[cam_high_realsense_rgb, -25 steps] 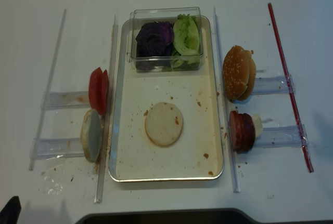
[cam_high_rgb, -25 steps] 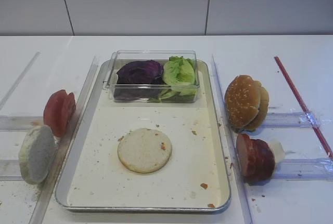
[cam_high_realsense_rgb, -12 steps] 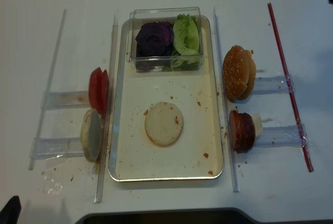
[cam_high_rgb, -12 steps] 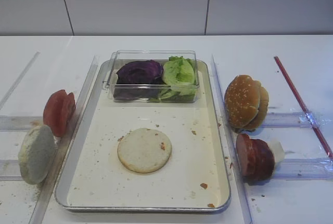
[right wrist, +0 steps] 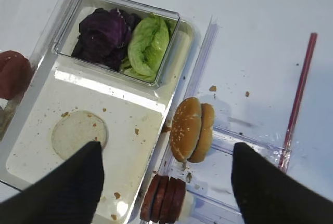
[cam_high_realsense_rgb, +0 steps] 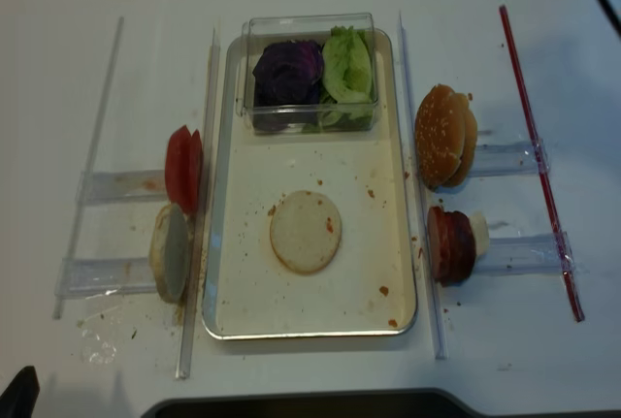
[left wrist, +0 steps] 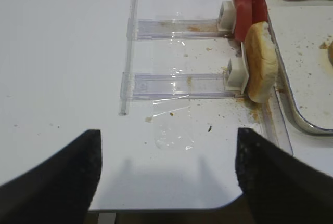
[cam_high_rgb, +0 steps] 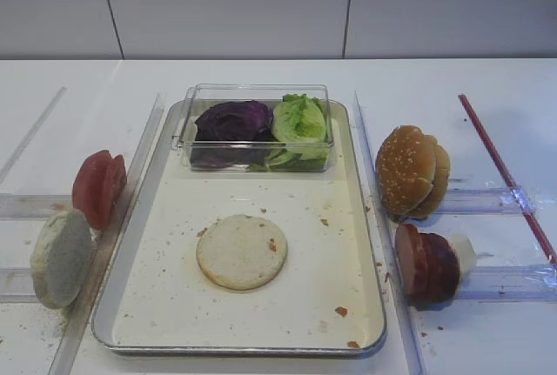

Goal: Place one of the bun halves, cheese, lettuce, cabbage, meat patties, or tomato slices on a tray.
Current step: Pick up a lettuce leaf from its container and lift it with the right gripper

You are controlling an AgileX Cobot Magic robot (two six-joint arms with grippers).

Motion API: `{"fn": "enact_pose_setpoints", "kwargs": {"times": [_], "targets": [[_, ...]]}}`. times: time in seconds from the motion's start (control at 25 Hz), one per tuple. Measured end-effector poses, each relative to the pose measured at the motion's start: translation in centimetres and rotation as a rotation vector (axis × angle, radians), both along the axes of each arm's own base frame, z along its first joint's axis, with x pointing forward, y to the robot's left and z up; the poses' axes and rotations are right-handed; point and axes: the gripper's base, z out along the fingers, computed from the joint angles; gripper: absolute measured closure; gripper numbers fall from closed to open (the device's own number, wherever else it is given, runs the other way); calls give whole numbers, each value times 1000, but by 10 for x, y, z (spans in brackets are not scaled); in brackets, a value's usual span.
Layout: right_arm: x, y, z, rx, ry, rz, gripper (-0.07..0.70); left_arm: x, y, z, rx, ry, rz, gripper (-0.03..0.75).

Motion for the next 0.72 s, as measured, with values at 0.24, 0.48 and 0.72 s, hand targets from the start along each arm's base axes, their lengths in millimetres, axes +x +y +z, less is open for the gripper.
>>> {"fn": "enact_pose_setpoints", "kwargs": {"times": [0.24,0.48,0.72], "targets": [[34,27,-15,-21,59,52,115,0,0,0,0,0,0,225],[66,44,-21,-25,71,66,115,0,0,0,0,0,0,225],[87,52,-27,-25,78,66,115,0,0,0,0,0,0,225]]}}
